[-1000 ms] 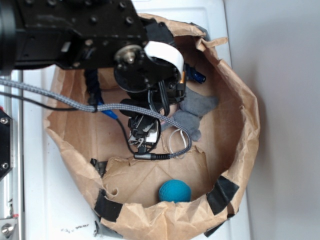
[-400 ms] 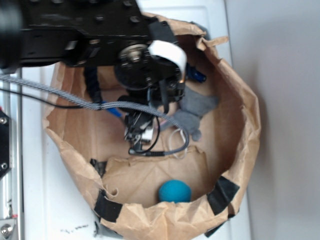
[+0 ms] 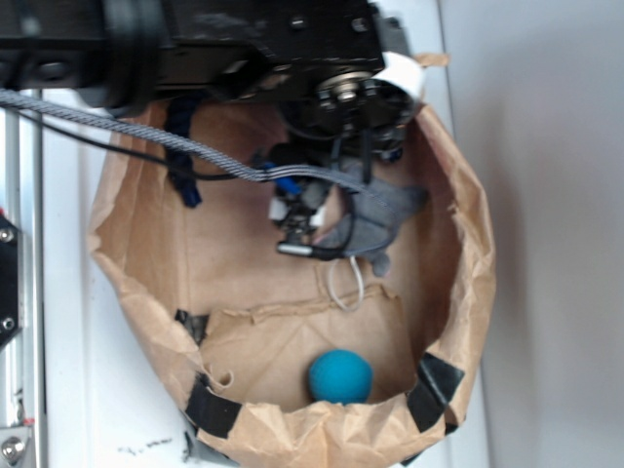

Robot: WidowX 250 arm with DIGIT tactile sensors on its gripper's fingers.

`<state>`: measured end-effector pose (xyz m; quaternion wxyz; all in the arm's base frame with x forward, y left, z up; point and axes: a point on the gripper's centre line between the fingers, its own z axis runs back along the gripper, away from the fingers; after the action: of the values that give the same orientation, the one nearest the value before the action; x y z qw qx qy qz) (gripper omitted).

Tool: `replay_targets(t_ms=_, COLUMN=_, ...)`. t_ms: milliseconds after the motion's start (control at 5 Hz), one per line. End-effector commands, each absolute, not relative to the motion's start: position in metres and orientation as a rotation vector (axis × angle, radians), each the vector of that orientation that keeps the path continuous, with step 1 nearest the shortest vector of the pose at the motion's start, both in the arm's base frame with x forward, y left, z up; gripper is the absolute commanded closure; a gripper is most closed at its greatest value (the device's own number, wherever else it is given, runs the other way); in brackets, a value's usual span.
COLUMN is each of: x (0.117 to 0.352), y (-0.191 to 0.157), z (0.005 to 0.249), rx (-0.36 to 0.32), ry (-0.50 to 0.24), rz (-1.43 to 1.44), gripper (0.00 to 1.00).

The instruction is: Grab the blue rope.

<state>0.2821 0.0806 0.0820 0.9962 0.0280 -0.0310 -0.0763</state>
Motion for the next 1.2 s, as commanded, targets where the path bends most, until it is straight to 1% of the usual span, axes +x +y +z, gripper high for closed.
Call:
replay_targets(t_ms=0, x=0.316, y=0.098, z=0.091, rx=0.062, ry=-0.170, rz=-0.110, gripper=0.00)
replay_targets(t_ms=400, x=0.334, y=0.104, z=0.074, rx=0.074, ry=-0.192, rz=-0.129, gripper=0.00)
replay_targets(t_ms=600, x=0.328, y=0.102, z=0.077, rx=0.049, ry=-0.172, rz=-0.182, gripper=0.00)
replay_targets(t_ms=800, x=0.315, y=0.104, z=0.092, rx=-0.022, ry=-0.126, rz=-0.278, gripper=0.00)
replay_targets(t_ms=1000, x=0.302, y=0.110, z=0.104, rx=-0.059, ry=-0.088, rz=-0.321, gripper=0.00)
